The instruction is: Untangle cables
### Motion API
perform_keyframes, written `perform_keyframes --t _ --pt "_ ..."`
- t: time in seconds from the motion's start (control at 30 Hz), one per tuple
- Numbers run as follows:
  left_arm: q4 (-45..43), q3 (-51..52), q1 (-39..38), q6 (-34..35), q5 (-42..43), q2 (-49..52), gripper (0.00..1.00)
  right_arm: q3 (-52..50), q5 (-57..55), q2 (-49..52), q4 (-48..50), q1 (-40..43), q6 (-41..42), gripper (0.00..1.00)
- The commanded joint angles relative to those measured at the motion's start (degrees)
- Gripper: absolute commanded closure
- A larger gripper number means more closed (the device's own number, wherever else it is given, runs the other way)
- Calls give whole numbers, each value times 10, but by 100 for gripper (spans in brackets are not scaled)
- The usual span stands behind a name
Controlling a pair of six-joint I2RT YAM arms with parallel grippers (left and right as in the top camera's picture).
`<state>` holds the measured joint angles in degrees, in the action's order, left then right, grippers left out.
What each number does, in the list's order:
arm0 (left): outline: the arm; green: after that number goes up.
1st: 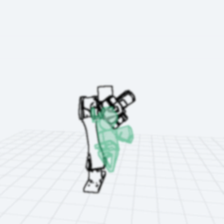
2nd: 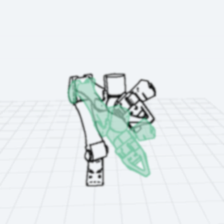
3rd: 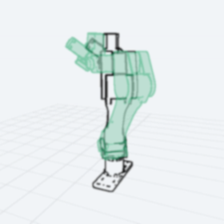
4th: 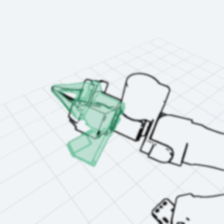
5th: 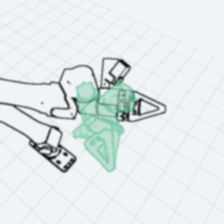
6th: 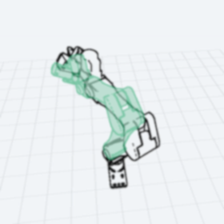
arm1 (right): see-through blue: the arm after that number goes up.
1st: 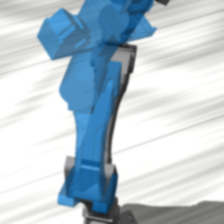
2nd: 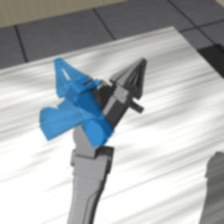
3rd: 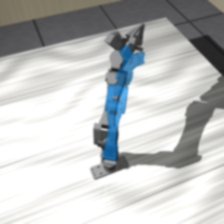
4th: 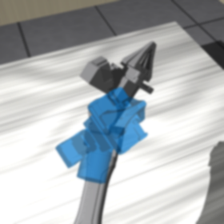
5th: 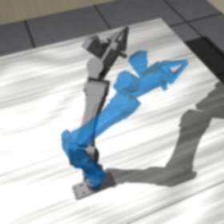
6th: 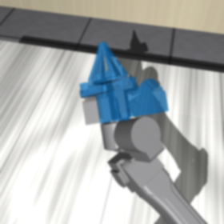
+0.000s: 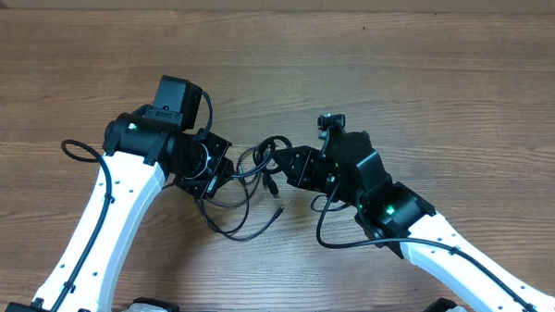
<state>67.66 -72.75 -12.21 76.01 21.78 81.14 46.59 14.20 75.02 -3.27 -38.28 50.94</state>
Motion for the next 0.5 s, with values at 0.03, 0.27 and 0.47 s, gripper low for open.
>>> perform_keyframes --t 0.03,0.27,0.47 --pt "16 -10 6 -15 -48 -2 96 7 -22 -24 30 5 -1 96" --pt "26 -10 6 -15 -57 -2 96 7 -21 -37 45 21 1 96" --pt "31 -9 6 -20 -58 -2 96 7 -21 -50 50 48 14 96"
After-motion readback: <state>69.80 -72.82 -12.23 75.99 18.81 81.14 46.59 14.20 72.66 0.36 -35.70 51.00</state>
